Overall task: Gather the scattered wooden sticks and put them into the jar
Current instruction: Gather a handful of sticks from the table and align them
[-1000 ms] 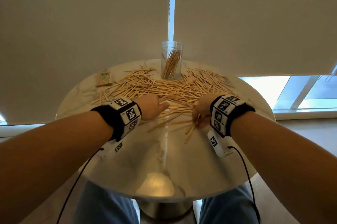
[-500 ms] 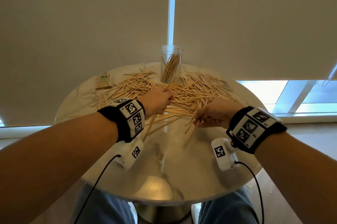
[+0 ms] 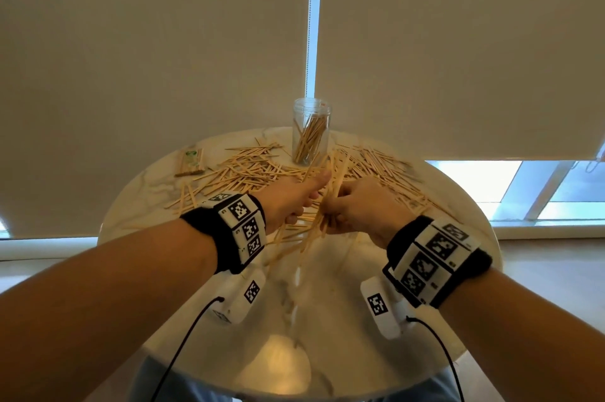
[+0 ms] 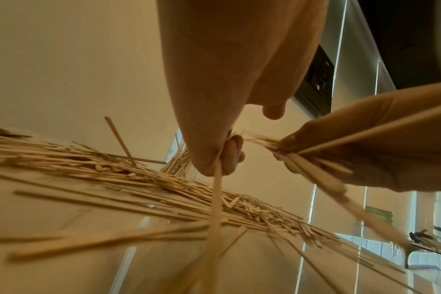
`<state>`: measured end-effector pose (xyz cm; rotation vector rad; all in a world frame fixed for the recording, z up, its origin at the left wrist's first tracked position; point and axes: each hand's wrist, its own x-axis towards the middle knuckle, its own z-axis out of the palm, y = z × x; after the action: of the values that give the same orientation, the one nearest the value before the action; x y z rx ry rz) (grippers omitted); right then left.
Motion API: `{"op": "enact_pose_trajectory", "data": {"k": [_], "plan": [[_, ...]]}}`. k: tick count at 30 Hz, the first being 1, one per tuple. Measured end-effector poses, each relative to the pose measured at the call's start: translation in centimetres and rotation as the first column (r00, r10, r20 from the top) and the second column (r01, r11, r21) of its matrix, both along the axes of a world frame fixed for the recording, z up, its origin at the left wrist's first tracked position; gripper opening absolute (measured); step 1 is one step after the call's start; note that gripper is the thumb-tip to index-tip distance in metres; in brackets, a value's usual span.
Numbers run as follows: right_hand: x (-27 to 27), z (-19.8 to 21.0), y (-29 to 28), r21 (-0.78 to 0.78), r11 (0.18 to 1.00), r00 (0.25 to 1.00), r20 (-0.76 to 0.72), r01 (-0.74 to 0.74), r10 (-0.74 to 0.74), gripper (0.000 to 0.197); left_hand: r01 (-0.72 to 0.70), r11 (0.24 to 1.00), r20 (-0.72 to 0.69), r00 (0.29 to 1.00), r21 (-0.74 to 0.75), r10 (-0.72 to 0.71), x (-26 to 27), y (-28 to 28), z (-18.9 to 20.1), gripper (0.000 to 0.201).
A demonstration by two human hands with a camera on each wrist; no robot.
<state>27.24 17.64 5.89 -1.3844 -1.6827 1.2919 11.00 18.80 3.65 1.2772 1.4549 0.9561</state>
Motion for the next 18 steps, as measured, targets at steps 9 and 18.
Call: {"op": "enact_pose_trajectory", "data": {"k": [9, 18], "plan": [[-3.7, -0.1, 1.1, 0.322, 0.923, 0.956, 0.262, -0.213, 0.130, 0.007, 0.003, 0.993, 0.080, 0.997, 0.118, -0.012, -0.9, 0.0, 0.5, 0.039], [-4.2, -1.8, 1.4, 0.386, 0.921, 0.987, 0.160, -0.047, -0.016, 0.031, -0.144, 0.982, 0.184, 0.975, 0.120, 0.121, -0.8, 0.8, 0.6, 0.036]]}}
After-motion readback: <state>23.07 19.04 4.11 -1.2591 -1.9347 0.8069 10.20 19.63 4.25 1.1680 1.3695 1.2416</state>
